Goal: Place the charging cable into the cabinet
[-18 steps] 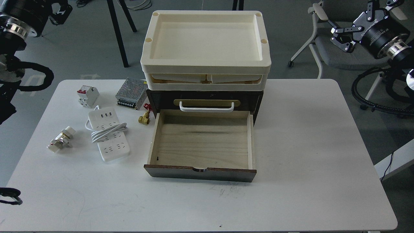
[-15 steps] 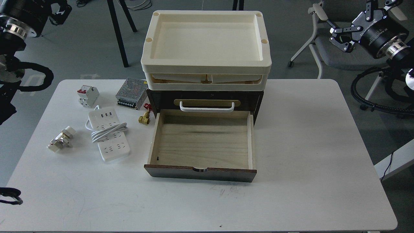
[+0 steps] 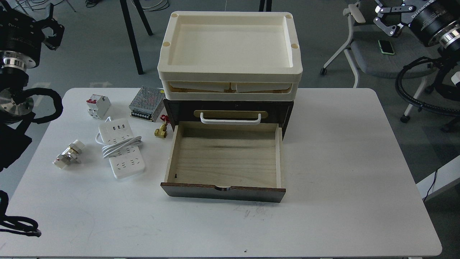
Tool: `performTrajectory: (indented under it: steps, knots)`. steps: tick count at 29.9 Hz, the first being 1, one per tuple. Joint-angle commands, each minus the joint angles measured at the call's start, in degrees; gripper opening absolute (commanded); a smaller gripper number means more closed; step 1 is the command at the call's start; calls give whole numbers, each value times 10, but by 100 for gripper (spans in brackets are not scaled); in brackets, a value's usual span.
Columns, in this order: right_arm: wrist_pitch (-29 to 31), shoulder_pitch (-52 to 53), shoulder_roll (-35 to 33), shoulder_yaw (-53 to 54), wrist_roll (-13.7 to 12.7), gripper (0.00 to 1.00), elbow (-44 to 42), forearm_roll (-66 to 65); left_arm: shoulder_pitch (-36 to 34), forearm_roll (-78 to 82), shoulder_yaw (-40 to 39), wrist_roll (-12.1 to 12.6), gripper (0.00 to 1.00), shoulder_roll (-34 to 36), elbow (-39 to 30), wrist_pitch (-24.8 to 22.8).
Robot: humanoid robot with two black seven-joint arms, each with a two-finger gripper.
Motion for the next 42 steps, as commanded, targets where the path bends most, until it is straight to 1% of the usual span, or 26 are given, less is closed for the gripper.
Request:
performTrajectory:
  steps: [1, 3, 5, 7, 10, 12, 15, 18, 22, 23, 25, 27, 31, 33, 35, 38, 42]
  knots:
    - [0, -2, 0, 1, 1, 100, 1, 0, 26, -2, -74, -5, 100, -10, -8, 0]
    - [0, -4, -1, 2, 1, 100, 2, 1, 33, -3, -94, -5, 100, -4, -22, 0]
    - [0, -6, -6, 3, 1, 100, 4, 1, 46, -3, -104, -5, 100, 18, -77, 0]
    - [0, -10, -14, 7, 1, 100, 5, 3, 57, -2, -99, -5, 99, 78, -156, 0]
    - [0, -19, -21, 24, 1, 100, 10, 11, 78, 11, -95, -5, 99, 188, -291, 0]
    - [0, -32, -40, 46, 1, 100, 34, 11, 80, 57, -85, -5, 99, 251, -345, 0]
    - [0, -65, -55, 91, 1, 100, 56, 11, 72, 203, -86, -5, 99, 326, -383, 0]
    - [0, -105, -65, 136, 1, 100, 58, 11, 55, 352, -81, -5, 99, 388, -426, 0]
    - [0, -172, -71, 169, 1, 100, 59, 29, 48, 615, -81, -5, 99, 431, -481, 0]
    - [0, -185, -71, 170, 1, 100, 60, 31, 51, 704, -79, -5, 99, 439, -500, 0]
    - [0, -200, -72, 171, 1, 100, 60, 31, 55, 870, -70, -5, 99, 443, -538, 0]
    - [0, -207, -77, 171, 1, 100, 59, 31, 59, 1009, -42, -5, 99, 441, -558, 0]
    - [0, -200, -81, 180, 1, 100, 59, 30, 55, 1218, 79, -5, 99, 440, -551, 0]
    - [0, -185, -80, 178, 0, 100, 59, 27, 55, 1274, 113, -5, 98, 432, -541, 0]
    - [0, -147, -77, 169, -4, 100, 50, 21, 54, 1298, 126, -5, 98, 400, -527, 0]
    - [0, -85, -62, 124, -4, 100, 23, 21, 57, 1332, 127, -5, 98, 347, -492, 0]
    - [0, -46, -35, 87, -2, 100, 16, 21, 59, 1413, 129, -5, 98, 295, -479, 0]
